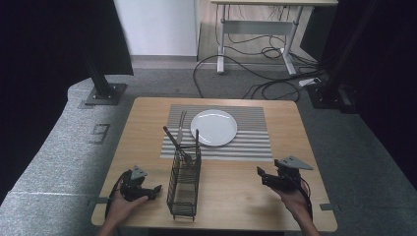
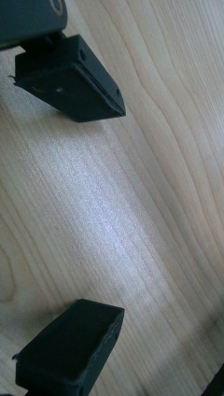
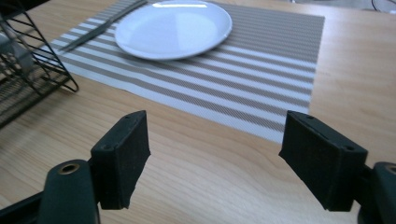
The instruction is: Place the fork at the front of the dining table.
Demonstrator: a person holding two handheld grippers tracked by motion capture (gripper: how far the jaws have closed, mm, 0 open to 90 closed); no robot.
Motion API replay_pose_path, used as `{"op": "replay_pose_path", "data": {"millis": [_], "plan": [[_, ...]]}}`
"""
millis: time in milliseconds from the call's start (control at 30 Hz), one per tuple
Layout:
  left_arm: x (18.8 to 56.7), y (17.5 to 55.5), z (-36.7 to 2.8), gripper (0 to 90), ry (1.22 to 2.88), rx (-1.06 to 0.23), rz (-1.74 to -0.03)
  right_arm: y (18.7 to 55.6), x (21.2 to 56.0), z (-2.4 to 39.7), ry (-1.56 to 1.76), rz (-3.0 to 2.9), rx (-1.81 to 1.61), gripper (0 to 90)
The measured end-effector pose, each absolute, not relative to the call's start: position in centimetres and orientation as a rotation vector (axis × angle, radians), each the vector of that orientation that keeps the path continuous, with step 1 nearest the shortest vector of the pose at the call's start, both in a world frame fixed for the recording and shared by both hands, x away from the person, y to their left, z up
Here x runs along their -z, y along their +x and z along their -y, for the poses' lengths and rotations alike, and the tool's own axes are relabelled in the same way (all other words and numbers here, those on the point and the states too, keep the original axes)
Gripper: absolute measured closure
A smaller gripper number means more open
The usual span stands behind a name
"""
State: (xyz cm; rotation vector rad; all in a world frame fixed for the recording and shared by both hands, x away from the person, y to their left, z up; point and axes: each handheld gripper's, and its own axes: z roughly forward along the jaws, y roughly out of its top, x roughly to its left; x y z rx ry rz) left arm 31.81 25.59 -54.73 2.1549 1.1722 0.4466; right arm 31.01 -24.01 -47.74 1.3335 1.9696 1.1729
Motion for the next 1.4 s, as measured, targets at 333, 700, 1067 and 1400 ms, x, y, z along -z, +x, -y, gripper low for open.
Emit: {"op": "replay_pose_path", "data": {"millis": [333, 700, 1067, 1400], "plan": [[54.7, 31.8, -25.6, 5.6, 2.156, -0.446, -1.169, 31.9, 45.4, 21.4, 1.272, -1.989, -1.223, 25.1], [54.7, 31.8, -25.6, 5.6, 2.157, -0.446, -1.168, 32.8, 44.6, 18.5, 1.215, -2.041, -1.244, 27.9], [54.7, 31.8, -25.6, 5.6, 2.158, -0.445, -1.168, 33.9, 44.6, 16.4, 1.188, -2.068, -1.273, 30.6], [54.7, 31.9, -25.6, 5.6, 2.157, -0.445, -1.165, 34.9, 44.4, 14.7, 1.163, -2.101, -1.281, 33.1]]}}
